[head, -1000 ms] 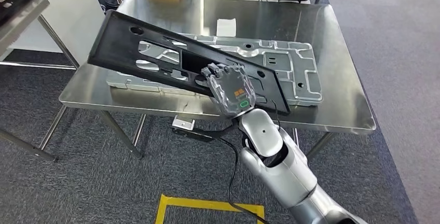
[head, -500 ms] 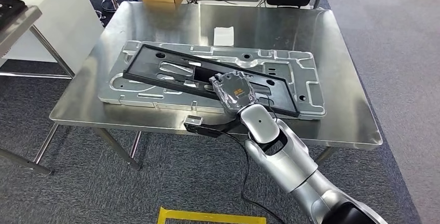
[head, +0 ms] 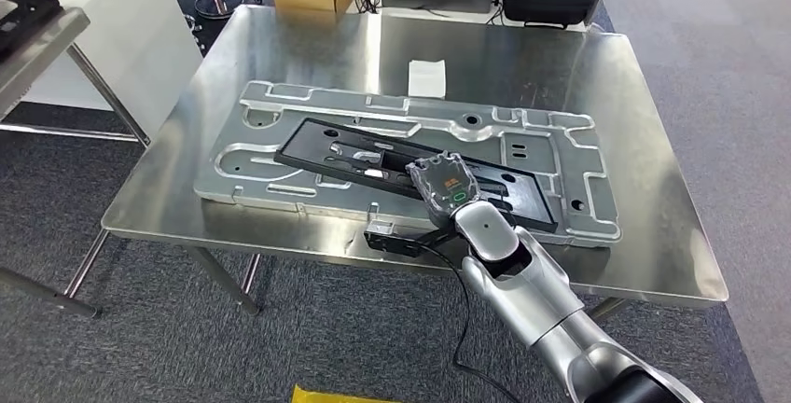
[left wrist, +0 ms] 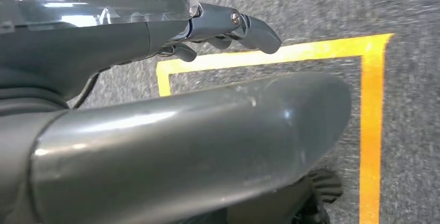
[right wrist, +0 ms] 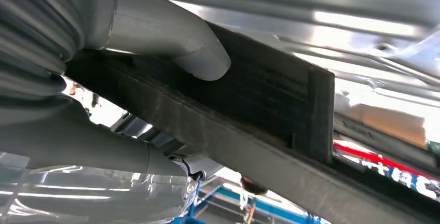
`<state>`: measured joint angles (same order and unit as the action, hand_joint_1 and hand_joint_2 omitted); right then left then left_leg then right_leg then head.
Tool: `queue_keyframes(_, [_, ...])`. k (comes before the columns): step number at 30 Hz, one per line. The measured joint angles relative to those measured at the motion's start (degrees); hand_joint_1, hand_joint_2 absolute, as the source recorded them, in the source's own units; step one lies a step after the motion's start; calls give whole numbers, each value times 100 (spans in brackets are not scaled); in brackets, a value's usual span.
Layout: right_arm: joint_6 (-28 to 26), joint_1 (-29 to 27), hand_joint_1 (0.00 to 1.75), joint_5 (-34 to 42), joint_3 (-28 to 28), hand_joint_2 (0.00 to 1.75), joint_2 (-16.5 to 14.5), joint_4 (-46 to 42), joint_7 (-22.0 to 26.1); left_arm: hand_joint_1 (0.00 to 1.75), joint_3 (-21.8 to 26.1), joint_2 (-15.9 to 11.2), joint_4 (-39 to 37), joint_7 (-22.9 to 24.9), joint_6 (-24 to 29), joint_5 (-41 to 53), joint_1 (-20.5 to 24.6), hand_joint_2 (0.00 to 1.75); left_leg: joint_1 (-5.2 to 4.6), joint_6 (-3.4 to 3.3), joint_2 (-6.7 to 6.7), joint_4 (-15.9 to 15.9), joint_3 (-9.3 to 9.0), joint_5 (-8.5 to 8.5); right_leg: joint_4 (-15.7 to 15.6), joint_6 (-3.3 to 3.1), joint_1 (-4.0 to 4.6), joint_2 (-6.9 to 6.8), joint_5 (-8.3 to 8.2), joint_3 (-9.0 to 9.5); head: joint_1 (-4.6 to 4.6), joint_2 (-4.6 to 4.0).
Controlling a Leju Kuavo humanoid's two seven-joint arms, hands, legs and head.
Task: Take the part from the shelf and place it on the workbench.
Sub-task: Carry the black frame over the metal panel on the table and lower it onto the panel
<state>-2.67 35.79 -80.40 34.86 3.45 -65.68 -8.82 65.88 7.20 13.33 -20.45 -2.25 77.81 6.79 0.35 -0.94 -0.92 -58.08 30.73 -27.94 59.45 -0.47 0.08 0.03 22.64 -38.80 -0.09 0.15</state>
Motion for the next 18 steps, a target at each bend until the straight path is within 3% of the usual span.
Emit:
queue_keyframes(3, [-96, -10, 175, -2, -63, 175, 8, 180, 88, 0, -8, -4, -4, -2, -15, 0, 13, 0, -2, 101, -1, -5, -57, -36, -158, -62, 8, 3, 0, 119, -7, 1])
queue_keyframes(5, [-143, -14, 175, -3, -106, 175, 15, 296, 124, 0, -11, -17, -4, -4, -19, 0, 19, 0, -1, 151, 16, -264, 22, -88, -221, -113, -30, 0, 40, 247, -21, 2])
queue_keyframes(8, [-222, -29, 175, 7, -141, 175, 16, 457, 180, 0, -15, -25, -4, -3, -21, -1, 27, 0, 27, 238, 43, -1294, 615, -444, -244, -160, -41, -2, 139, 381, -44, 1])
queue_keyframes(9, [-239, -49, 175, 10, -145, 175, 16, 504, 197, 0, -15, -25, -4, -3, -22, -1, 23, 0, 35, 252, 47, -1549, 806, -542, -239, -159, -40, 1, 179, 419, -42, 1])
queue_keyframes(10, [-249, -68, 175, 13, -150, 175, 15, 543, 209, 0, -16, -27, -4, -3, -22, -2, 15, 0, 40, 256, 50, -1622, 913, -532, -233, -156, -40, 5, 221, 464, -42, 1])
queue_keyframes(11, [-258, -83, 175, 15, -155, 175, 14, 574, 218, 0, -16, -33, -4, -2, -22, -2, 8, 0, 42, 252, 52, -1478, 917, -381, -225, -147, -41, 9, 265, 517, -43, 1])
queue_keyframes(13, [-275, -92, 175, 20, -171, 175, 12, 624, 223, 0, -16, -51, -4, -1, -22, -2, 1, 0, 45, 238, 60, -737, 689, 157, -213, -112, -44, 12, 363, 637, -43, 1])
queue_keyframes(14, [-282, -90, 175, 23, -182, 175, 11, 653, 223, 0, -16, -59, -4, -2, -23, -2, 3, 0, 35, 222, 65, -386, 577, 317, -206, -89, -42, 12, 401, 680, -42, 0])
queue_keyframes(16, [-320, -85, 175, 33, -212, 175, 11, 708, 224, 0, -16, -66, -4, -4, -24, -2, 7, 0, 7, 151, 76, -59, 468, 406, -193, -35, -32, 13, 445, 695, -34, 1])
queue_keyframes(18, [-390, -79, 175, 42, -248, 175, 7, 753, 230, 0, -18, -66, -4, -8, -13, -2, -3, 0, -4, 74, 80, -22, 446, 413, -190, 24, -22, 20, 466, 696, -24, 1])
